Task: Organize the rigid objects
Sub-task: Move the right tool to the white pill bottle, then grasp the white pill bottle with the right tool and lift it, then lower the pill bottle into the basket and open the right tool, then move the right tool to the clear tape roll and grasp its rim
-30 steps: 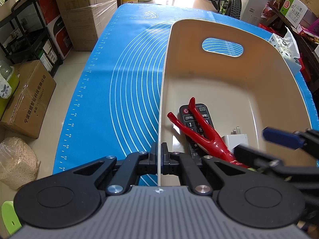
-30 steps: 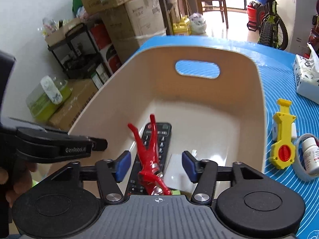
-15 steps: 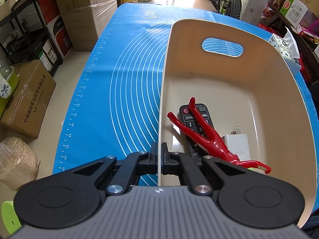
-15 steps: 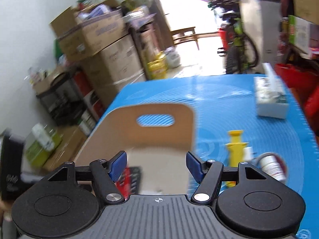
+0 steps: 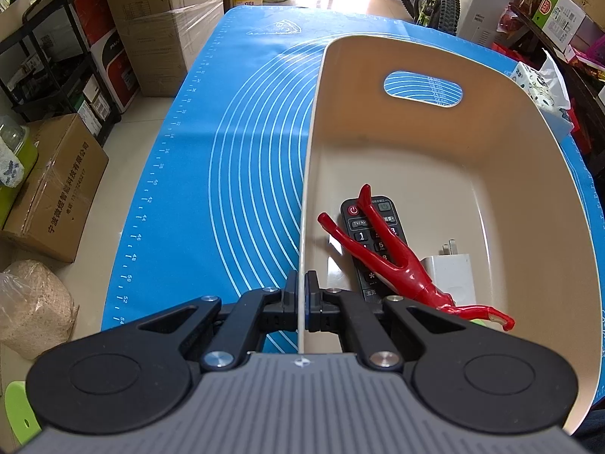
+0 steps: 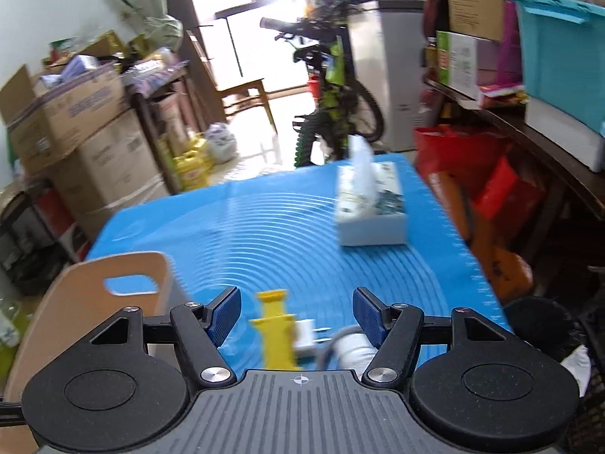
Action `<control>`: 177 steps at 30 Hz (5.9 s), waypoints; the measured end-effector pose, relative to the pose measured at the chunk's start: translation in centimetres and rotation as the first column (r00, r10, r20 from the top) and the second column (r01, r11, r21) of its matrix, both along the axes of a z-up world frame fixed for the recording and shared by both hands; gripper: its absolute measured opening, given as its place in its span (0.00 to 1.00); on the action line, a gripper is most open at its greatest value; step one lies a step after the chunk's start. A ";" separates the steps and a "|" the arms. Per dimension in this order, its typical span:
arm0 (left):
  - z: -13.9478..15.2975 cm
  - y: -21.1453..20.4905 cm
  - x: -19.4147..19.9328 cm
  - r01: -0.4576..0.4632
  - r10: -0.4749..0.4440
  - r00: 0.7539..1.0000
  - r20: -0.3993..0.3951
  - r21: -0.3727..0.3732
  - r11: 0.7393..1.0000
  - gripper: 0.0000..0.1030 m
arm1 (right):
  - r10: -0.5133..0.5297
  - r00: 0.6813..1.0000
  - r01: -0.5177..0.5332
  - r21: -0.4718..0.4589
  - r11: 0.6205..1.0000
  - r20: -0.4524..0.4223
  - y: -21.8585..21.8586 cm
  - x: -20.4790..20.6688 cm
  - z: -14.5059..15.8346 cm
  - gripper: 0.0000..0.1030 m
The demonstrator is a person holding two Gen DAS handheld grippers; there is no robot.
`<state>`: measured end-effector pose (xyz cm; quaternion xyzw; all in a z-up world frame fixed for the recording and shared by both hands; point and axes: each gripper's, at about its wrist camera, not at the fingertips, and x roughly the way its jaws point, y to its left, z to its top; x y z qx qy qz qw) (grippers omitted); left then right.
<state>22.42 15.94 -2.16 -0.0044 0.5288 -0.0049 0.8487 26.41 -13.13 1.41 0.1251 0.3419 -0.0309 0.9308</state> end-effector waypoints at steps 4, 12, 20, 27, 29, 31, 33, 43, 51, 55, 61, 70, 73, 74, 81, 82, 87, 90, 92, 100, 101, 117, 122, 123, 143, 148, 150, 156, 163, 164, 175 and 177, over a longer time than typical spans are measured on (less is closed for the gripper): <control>0.0 -0.1 0.0 -0.001 0.001 1.000 -0.002 0.004 1.000 0.04 | -0.006 0.999 0.004 -0.041 0.999 -0.043 -1.5 0.7 -2.0 0.70; 0.1 -0.1 0.0 0.000 0.000 1.000 -0.002 0.007 1.000 0.04 | 0.006 0.992 -0.024 -0.143 0.989 -0.124 -1.8 2.5 -5.1 0.60; 0.0 -0.1 0.0 -0.001 0.001 1.000 -0.002 0.006 1.000 0.04 | 0.073 0.975 -0.108 -0.160 0.981 -0.210 -0.7 3.0 -7.0 0.53; 0.1 -0.2 0.0 0.000 0.000 1.000 -0.002 0.004 1.000 0.04 | 0.082 0.962 -0.130 -0.173 0.976 -0.262 -0.4 3.4 -8.3 0.51; 0.1 -0.2 0.0 0.000 0.000 1.000 -0.002 0.003 1.000 0.04 | 0.085 0.958 -0.140 -0.188 0.972 -0.273 -0.1 3.6 -8.7 0.50; 0.1 -0.2 0.0 0.001 -0.001 1.000 -0.002 0.003 1.000 0.04 | 0.085 0.956 -0.143 -0.193 0.971 -0.281 -0.1 3.8 -9.0 0.46; 0.1 -0.3 0.0 0.002 -0.002 1.000 -0.002 0.005 1.000 0.04 | 0.088 0.955 -0.144 -0.184 0.972 -0.284 -0.1 3.8 -9.1 0.43; 0.1 -0.2 0.0 0.003 -0.003 1.000 -0.001 0.008 1.000 0.04 | 0.041 0.975 -0.074 -0.147 0.986 -0.216 -0.8 2.8 -6.8 0.43; 0.1 -0.2 0.0 0.003 -0.003 1.000 -0.001 0.008 1.000 0.04 | 0.078 0.995 -0.085 -0.109 0.990 -0.068 0.6 1.4 -2.3 0.43; 0.1 -0.1 0.0 0.003 -0.003 1.000 0.000 0.009 1.000 0.04 | 0.111 0.994 -0.110 -0.096 0.989 0.004 2.3 0.5 0.0 0.43; 0.1 -0.1 0.0 0.003 -0.003 1.000 0.000 0.009 1.000 0.04 | 0.191 0.979 -0.187 -0.065 0.980 0.065 5.6 -0.4 1.8 0.43; 0.1 -0.1 0.0 0.003 -0.003 1.000 0.000 0.008 1.000 0.04 | 0.356 0.934 -0.355 -0.042 0.934 0.015 12.4 -1.3 1.3 0.43; 0.1 -0.1 0.0 0.003 -0.003 1.000 0.000 0.009 1.000 0.04 | 0.420 0.907 -0.421 -0.045 0.906 -0.016 14.9 -1.9 0.7 0.43; 0.1 -0.1 0.0 0.003 -0.003 1.000 0.000 0.009 1.000 0.04 | 0.438 0.899 -0.439 -0.050 0.897 -0.029 15.6 -2.1 0.5 0.43; 0.1 -0.1 0.0 0.003 -0.003 1.000 0.000 0.009 1.000 0.04 | 0.526 0.842 -0.536 -0.065 0.842 -0.120 19.3 -2.9 -1.0 0.43; 0.1 -0.1 0.0 0.003 -0.003 1.000 0.000 0.009 1.000 0.04 | 0.534 0.834 -0.545 -0.069 0.835 -0.138 19.7 -2.8 -1.2 0.43; 0.1 -0.1 0.0 0.002 -0.002 1.000 0.000 0.009 1.000 0.04 | 0.561 0.799 -0.587 -0.081 0.805 -0.216 20.7 -3.0 -2.5 0.43; 0.0 -0.1 0.0 0.003 -0.003 1.000 0.000 0.009 1.000 0.04 | 0.567 0.788 -0.599 -0.082 0.797 -0.240 21.0 -3.0 -2.9 0.43; 0.0 -0.1 0.0 0.003 -0.003 1.000 0.000 0.009 1.000 0.04 | 0.570 0.782 -0.604 -0.078 0.793 -0.251 21.0 -2.9 -3.1 0.43; 0.1 -0.2 0.0 0.004 -0.004 1.000 0.000 0.014 1.000 0.04 | 0.560 0.817 -0.569 -0.033 0.822 -0.139 18.7 -3.3 -1.3 0.58; 0.1 -0.2 0.0 0.004 -0.004 1.000 0.000 0.014 1.000 0.04 | 0.550 0.827 -0.556 -0.023 0.831 -0.114 18.1 -3.2 -0.7 0.62; 0.1 -0.2 0.0 0.003 -0.003 1.000 0.000 0.014 1.000 0.04 | 0.170 0.974 -0.175 0.021 0.984 0.152 6.4 -1.8 3.9 0.98; 0.1 -0.2 -0.1 0.003 -0.003 1.000 0.000 0.015 1.000 0.05 | 0.115 0.984 -0.111 -0.036 0.993 0.137 3.9 -0.8 2.9 0.98; 0.1 -0.1 -0.1 0.003 -0.003 1.000 0.000 0.016 1.000 0.05 | 0.094 0.986 -0.087 -0.057 0.995 0.138 3.4 -0.8 2.6 0.98; 0.2 -0.1 -0.2 0.006 -0.006 1.000 0.000 0.021 1.000 0.05 | -0.025 0.999 0.018 -0.263 0.965 -0.023 -1.3 1.9 -5.1 0.98; 0.2 -0.1 -0.2 0.006 -0.006 1.000 0.001 0.021 1.000 0.05 | -0.018 0.994 -0.010 -0.249 0.968 -0.111 -1.6 2.5 -7.4 0.93; 0.2 -0.1 -0.2 0.006 -0.006 1.000 0.001 0.021 1.000 0.05 | -0.031 0.990 -0.002 -0.231 0.973 -0.138 -2.3 2.7 -8.2 0.93; 0.2 -0.1 -0.2 0.006 -0.006 1.000 0.001 0.021 1.000 0.05 | -0.073 0.975 0.023 -0.230 0.973 -0.211 -3.4 3.0 -10.3 0.88; 0.2 -0.1 -0.1 0.006 -0.006 1.000 0.001 0.021 1.000 0.05 | -0.090 0.962 0.043 -0.183 0.982 -0.259 -4.0 3.3 -10.8 0.64; 0.2 -0.1 -0.1 0.006 -0.006 1.000 0.001 0.021 1.000 0.05 | -0.089 0.962 0.046 -0.167 0.985 -0.257 -4.0 3.2 -10.8 0.62; 0.1 -0.2 -0.1 0.006 -0.006 1.000 0.001 0.020 1.000 0.05 | -0.106 0.957 0.069 -0.142 0.987 -0.271 -4.2 3.1 -10.3 0.16; 0.1 -0.1 -0.1 0.006 -0.006 1.000 0.001 0.021 1.000 0.05 | -0.107 0.959 0.069 -0.149 0.986 -0.262 -4.0 3.0 -10.0 0.16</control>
